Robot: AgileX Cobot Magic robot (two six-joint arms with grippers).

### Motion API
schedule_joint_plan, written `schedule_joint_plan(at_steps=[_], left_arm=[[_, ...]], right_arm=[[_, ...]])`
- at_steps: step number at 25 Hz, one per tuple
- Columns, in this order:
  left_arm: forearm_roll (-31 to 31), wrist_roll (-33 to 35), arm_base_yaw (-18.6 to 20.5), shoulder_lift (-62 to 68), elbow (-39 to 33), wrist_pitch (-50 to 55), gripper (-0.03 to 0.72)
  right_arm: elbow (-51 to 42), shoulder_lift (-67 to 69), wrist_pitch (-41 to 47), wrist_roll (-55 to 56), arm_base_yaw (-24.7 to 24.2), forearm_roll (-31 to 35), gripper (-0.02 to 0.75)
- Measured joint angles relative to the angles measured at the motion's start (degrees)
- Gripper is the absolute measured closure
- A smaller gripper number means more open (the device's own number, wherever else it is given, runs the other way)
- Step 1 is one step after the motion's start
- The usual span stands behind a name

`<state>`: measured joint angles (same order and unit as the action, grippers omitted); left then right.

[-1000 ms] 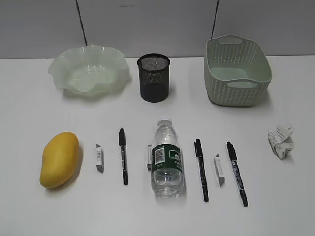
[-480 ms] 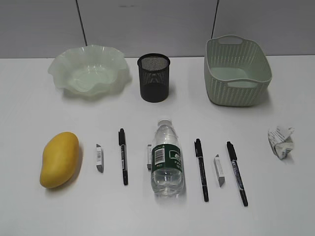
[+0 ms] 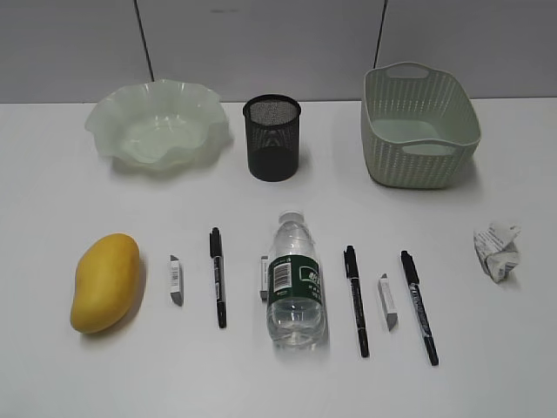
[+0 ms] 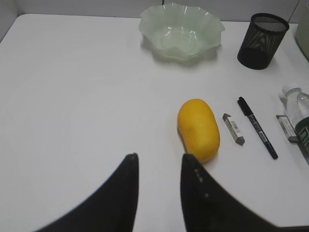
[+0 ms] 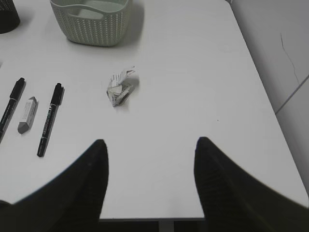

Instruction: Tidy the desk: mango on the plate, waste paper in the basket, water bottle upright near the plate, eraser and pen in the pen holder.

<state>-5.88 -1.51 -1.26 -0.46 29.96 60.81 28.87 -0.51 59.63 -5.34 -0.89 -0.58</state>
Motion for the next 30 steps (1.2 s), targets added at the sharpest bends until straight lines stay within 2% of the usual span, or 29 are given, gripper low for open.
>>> schedule_joint_plan(at_steps=[18,21,25,27,30], left_arm=[[0.0,0.0,0.0,0.0,0.0,0.0,0.442],[0.0,0.0,0.0,0.0,0.0,0.0,0.366],[0.0,0.0,0.0,0.0,0.0,0.0,0.202],[0.0,0.0,0.0,0.0,0.0,0.0,0.167],[0.0,0.0,0.0,0.0,0.0,0.0,0.157]], right_arm=[[0.0,0.0,0.0,-0.05,0.0,0.0,0.282],[0.0,0.0,0.0,-0.05,0.0,0.0,0.282],[0.0,0.0,0.0,-0.06,0.0,0.0,0.282],[0.0,0.0,0.0,-0.06,0.0,0.0,0.282],[0.0,0.0,0.0,-0.06,0.0,0.0,0.282]])
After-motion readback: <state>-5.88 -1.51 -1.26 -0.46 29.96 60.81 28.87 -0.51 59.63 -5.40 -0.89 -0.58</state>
